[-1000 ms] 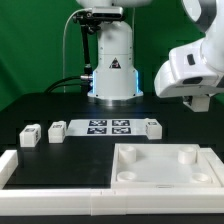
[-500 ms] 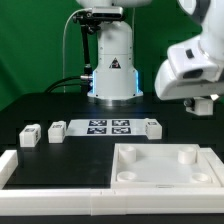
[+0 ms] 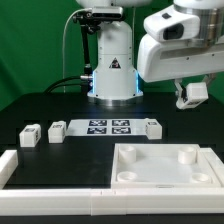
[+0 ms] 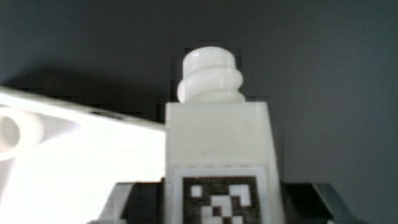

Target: Assemble one leg

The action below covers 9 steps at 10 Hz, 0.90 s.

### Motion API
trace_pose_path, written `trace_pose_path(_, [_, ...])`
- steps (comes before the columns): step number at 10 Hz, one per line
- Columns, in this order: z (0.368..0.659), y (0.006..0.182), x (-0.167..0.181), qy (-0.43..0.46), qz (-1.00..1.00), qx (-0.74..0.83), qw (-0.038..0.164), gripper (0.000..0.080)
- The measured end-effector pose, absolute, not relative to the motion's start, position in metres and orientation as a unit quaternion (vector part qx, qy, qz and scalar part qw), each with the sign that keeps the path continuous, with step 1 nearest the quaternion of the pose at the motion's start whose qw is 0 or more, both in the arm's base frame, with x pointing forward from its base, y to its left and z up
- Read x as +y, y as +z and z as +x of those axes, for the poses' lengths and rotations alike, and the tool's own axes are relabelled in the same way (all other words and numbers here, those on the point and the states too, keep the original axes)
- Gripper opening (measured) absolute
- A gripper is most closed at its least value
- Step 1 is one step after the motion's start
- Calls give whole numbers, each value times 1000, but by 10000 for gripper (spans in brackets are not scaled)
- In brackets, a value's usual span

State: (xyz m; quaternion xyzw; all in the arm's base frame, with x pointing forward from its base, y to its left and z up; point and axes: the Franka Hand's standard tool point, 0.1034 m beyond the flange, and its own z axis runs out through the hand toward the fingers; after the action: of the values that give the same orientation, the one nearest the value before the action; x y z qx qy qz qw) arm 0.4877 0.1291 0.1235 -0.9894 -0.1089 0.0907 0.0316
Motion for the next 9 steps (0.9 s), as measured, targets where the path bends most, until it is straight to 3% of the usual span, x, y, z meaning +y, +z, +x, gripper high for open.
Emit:
trace_pose_path(4, [512,120,123,-106,-984,-141,35,287])
trace_pose_path(7, [568,117,90,-247,-952,-181,13,287])
trace_pose_path(9, [571,112,81,-295,-941,-168,8,287])
